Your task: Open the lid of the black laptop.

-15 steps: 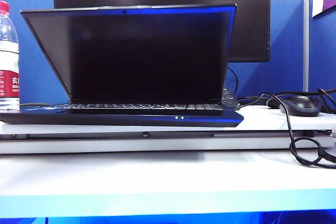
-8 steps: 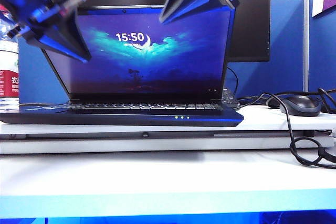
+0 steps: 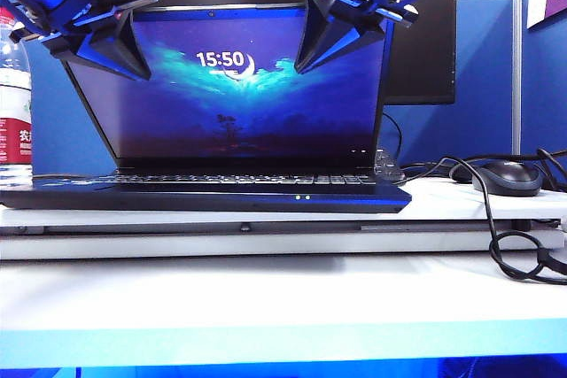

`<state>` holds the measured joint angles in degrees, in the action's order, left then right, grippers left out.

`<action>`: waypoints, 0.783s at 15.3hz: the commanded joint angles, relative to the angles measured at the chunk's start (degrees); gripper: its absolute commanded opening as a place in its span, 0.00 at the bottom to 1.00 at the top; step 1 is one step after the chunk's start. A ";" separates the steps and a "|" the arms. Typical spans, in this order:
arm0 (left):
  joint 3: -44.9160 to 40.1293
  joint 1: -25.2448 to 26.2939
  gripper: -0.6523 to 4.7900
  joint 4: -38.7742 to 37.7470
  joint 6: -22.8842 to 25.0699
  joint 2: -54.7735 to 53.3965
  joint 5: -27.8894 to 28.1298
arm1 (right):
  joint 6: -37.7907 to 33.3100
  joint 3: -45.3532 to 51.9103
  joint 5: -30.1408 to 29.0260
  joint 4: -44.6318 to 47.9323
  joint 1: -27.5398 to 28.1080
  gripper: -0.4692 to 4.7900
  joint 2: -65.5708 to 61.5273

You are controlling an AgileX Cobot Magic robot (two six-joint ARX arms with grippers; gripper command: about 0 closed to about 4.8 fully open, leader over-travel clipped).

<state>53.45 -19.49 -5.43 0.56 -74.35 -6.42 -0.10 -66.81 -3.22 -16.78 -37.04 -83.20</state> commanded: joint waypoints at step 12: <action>1.36 0.04 0.22 12.90 -1.05 0.46 1.73 | -1.27 -0.59 5.68 18.18 2.49 0.08 0.33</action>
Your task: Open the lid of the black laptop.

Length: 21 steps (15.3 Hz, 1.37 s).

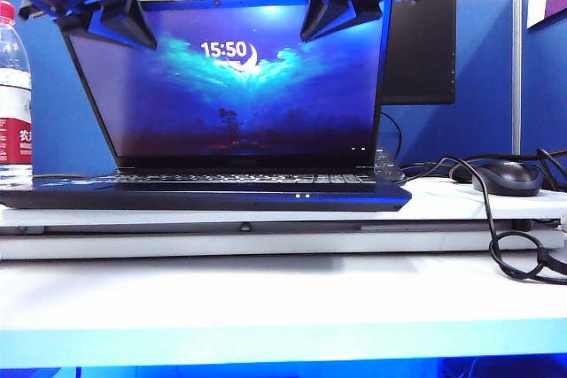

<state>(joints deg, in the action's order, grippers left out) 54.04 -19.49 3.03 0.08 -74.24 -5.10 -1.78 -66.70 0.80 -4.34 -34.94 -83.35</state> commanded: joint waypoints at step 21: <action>1.64 0.07 0.22 18.12 -0.85 -1.79 1.03 | 0.52 -12.13 4.66 17.11 7.93 0.08 -7.74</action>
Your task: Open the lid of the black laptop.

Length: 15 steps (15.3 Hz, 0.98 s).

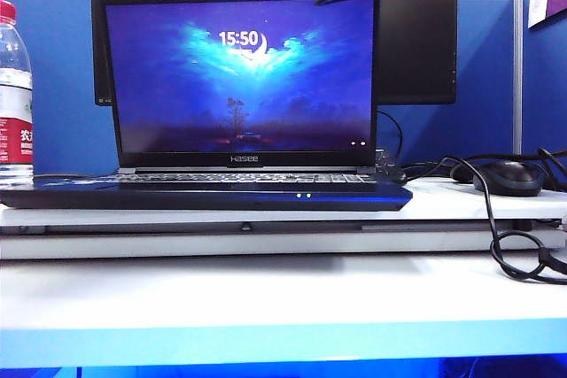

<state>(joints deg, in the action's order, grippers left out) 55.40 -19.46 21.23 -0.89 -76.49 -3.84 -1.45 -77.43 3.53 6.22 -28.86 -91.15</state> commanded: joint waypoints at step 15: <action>0.28 0.04 0.22 2.16 4.17 -0.09 0.15 | -2.14 -11.26 -0.94 5.92 4.72 0.08 -11.63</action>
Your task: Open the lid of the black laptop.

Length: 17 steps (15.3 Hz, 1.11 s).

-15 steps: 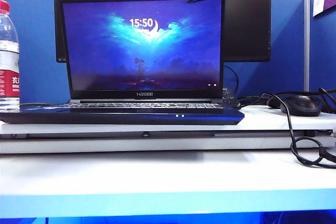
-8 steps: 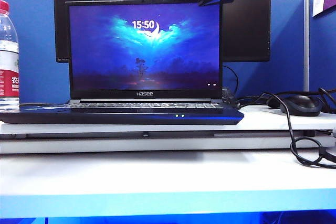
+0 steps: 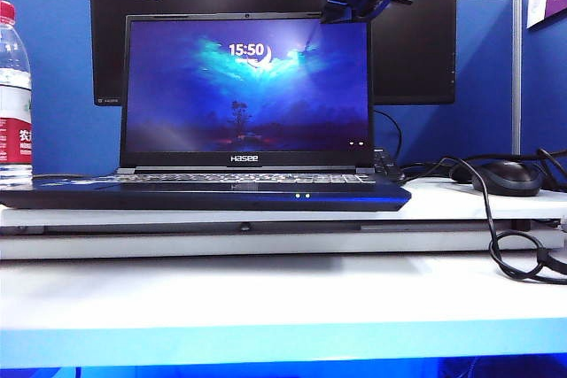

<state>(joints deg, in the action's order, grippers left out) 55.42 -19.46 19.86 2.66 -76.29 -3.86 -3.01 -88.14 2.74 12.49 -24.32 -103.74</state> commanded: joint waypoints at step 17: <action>-0.11 0.04 0.11 -15.17 -7.30 18.67 -5.40 | 4.44 23.69 2.75 -20.74 -16.79 0.08 45.33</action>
<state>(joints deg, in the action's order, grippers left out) 55.44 -19.44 8.10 -3.95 -59.31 -8.58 3.38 -67.07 4.34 -12.84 -40.42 -61.32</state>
